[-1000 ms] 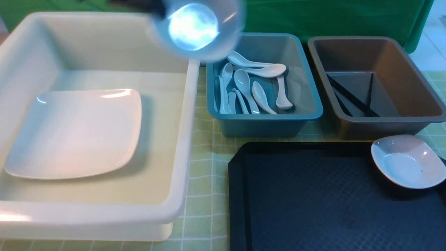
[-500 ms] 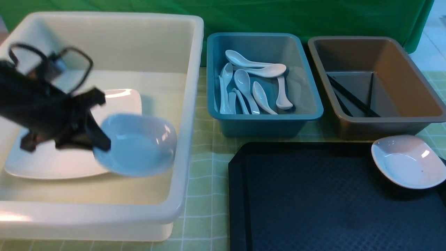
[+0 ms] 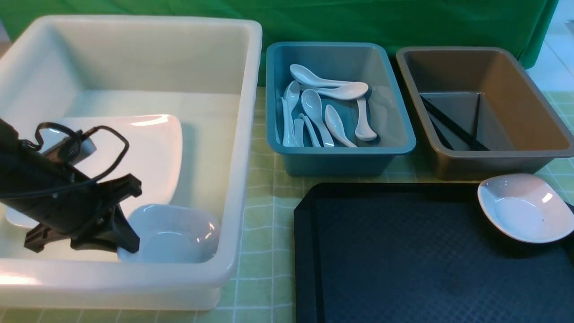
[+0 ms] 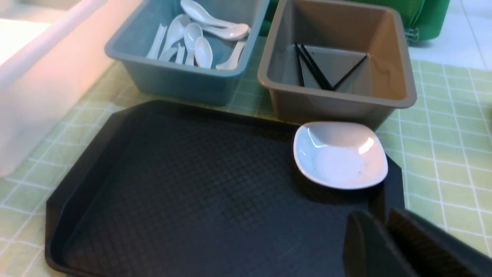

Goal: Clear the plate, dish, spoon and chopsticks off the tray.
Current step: Use the left arm to put the small plate into the large storage box on the left

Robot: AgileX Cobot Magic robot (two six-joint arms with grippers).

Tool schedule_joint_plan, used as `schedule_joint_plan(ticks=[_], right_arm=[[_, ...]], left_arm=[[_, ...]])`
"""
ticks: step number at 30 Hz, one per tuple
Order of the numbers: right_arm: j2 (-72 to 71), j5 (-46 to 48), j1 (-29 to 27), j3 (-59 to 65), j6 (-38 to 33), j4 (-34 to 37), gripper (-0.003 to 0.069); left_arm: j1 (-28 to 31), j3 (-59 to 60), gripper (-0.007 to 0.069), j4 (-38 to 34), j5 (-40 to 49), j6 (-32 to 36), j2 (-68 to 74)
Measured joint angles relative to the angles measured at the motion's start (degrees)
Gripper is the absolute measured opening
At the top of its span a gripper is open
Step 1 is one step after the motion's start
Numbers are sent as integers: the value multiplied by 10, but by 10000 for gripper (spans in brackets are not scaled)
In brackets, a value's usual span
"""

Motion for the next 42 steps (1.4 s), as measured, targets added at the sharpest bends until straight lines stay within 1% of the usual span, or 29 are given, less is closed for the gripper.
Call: schedule_joint_plan(ticks=[7,17,21,25,28,34,42], right_arm=[[0,-2,0,0,0,0,71],[0,-2,0,0,0,0,73],[0,-2,0,0,0,0,73],[0,-2,0,0,0,0,73],[0,-2,0,0,0,0,74],[0,-3,0,0,0,0,74],[0,-4,0,0,0,0,74]], left_arm=[[0,0,6,26,-1,-49,0],[0,0,15,16,-20,-57,50],[-1,0,34,10,-52,-72,58],[-2,0,55,10,-133,-99,61],[-2,0,60,11,-162,-106,62],[-2,0,64,12,-161,-98,62],[-2,0,88,15,-104,-85,62]])
